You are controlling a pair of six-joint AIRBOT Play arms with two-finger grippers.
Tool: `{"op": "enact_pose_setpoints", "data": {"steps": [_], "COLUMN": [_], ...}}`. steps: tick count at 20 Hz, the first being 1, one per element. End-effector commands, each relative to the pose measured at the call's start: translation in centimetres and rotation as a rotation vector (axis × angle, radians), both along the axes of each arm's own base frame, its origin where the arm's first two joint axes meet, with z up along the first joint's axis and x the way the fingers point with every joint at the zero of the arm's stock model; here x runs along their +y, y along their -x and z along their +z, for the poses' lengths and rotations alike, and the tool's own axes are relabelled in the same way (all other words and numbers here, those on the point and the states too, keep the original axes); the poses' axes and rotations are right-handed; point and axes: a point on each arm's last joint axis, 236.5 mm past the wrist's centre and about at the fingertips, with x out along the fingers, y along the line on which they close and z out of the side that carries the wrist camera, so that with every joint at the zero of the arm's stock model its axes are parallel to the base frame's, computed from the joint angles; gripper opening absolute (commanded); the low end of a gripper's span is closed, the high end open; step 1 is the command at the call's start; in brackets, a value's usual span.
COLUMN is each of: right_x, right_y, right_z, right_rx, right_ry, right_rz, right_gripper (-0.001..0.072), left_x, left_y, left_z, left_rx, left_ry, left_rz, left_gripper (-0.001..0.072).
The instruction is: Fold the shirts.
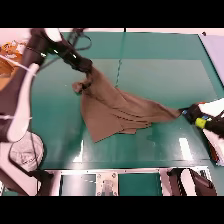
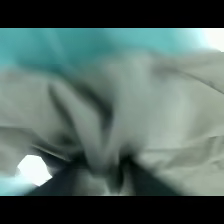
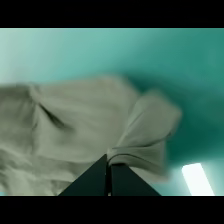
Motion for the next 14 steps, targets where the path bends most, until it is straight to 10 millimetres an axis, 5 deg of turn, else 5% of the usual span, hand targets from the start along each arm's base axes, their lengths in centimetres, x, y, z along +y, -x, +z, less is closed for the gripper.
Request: {"op": "enact_pose_setpoints", "data": {"steps": [1,3,4,5,6,8,10,11,14], "right_x": [0.5,-0.1,-0.4,-0.7,-1.0,-1.5,-2.2,-2.9,-8.0], "right_y": [1.2,0.5,0.1,-0.4,-0.9,-1.8,-2.2,-2.0,-0.4], "right_z": [-5.7,-5.8,-5.7,-5.5,-5.4,-4.9,-3.9,-3.4,-2.1], "right_rx": [0.108,0.121,0.126,0.130,0.131,0.129,0.139,0.149,0.186], "right_ry": [-0.033,-0.036,-0.039,-0.042,-0.042,-0.042,-0.076,-0.087,-0.064], "right_rz": [0.005,-0.002,-0.001,-0.001,0.000,0.002,-0.035,-0.054,-0.164], "right_gripper": [0.0014,0.0014,0.0014,0.0014,0.0014,0.0021,0.0354,0.0415,0.0431], "left_x": [-0.9,1.7,3.2,4.7,5.8,7.7,9.1,9.9,12.5], "left_y": [1.1,1.7,2.1,2.7,3.3,3.9,5.1,6.1,10.3], "left_z": [-5.4,-4.0,-3.2,-2.4,-1.6,-0.2,0.9,1.1,-0.6], "left_rx": [0.228,0.260,0.278,0.296,0.308,0.305,0.298,0.303,0.317], "left_ry": [0.085,0.077,0.073,0.068,0.061,0.061,0.064,0.065,0.080], "left_rz": [0.047,0.069,0.078,0.085,0.077,0.096,0.114,0.123,0.201], "left_gripper": [0.0692,0.0690,0.0576,0.0249,0.0037,0.0027,0.0027,0.0027,0.0027]}}
